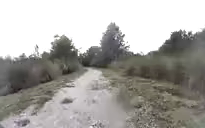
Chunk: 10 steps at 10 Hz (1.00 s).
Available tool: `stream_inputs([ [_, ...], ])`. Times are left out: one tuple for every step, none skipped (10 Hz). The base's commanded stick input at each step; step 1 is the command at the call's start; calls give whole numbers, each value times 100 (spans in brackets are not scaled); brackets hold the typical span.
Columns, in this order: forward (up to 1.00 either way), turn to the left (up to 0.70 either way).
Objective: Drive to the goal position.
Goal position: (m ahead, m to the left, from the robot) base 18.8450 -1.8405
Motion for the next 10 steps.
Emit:
stream_inputs([
  [85,0],
  [85,0],
  [85,0],
  [85,0],
  [85,0],
  [85,0],
  [85,0],
  [85,0],
  [85,0],
  [85,0],
])
